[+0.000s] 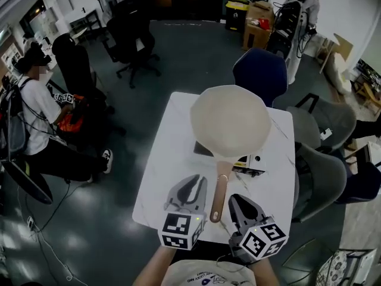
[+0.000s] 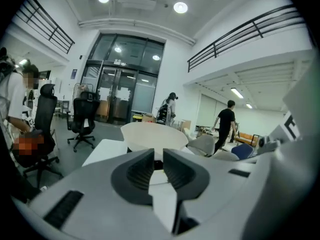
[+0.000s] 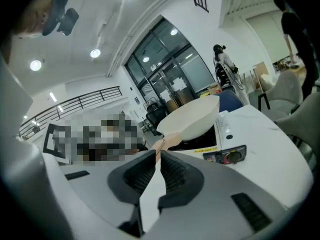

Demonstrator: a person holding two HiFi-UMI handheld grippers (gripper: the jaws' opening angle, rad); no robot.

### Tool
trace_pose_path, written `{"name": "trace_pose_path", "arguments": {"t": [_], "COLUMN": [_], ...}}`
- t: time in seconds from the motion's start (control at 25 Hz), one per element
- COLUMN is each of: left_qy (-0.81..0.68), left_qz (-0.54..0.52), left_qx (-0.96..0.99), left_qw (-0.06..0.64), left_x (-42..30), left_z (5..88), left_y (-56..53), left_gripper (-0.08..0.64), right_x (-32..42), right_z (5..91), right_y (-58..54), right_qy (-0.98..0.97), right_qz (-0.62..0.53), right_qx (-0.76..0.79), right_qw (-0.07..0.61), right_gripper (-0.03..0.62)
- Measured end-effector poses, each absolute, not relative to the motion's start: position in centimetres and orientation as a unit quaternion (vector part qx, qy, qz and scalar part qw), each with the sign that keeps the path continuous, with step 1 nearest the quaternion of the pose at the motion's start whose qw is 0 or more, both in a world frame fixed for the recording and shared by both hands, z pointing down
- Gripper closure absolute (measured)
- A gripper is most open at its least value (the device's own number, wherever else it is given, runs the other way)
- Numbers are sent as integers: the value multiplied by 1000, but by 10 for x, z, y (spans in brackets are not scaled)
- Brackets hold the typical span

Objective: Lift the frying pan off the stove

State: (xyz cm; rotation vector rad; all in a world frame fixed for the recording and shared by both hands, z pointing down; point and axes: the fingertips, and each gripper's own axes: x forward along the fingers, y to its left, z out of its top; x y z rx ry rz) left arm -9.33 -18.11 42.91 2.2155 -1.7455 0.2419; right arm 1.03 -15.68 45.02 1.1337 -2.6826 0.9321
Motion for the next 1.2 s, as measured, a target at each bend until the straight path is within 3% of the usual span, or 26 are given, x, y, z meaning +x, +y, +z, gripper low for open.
{"name": "trace_pose_path", "arguments": {"t": [0.32,0.48,0.76,1.2], "left_qy": [-553,-526,-498,-460], "left_qz": [85,84,85,87], "left_qx": [806,819,829,846], "left_qw": [195,213,240,255], "left_x": [-93,-92,-96,-94], "left_z": [442,450,461,462], "left_y": [-200,-205,-208,-211], "left_gripper": [500,500,500,500], "right_x": [4,-1,-11,-39], "right_z": [451,457,466,473], "right_y": [-154,-151,-142,-126], "right_qy": [-852,-839,-791,-774], "right_qz": [409,446,554,612], "right_qx": [327,310,255,164], "right_qw": [-13,-13,-50,-21], "right_gripper": [566,485,448,446]}}
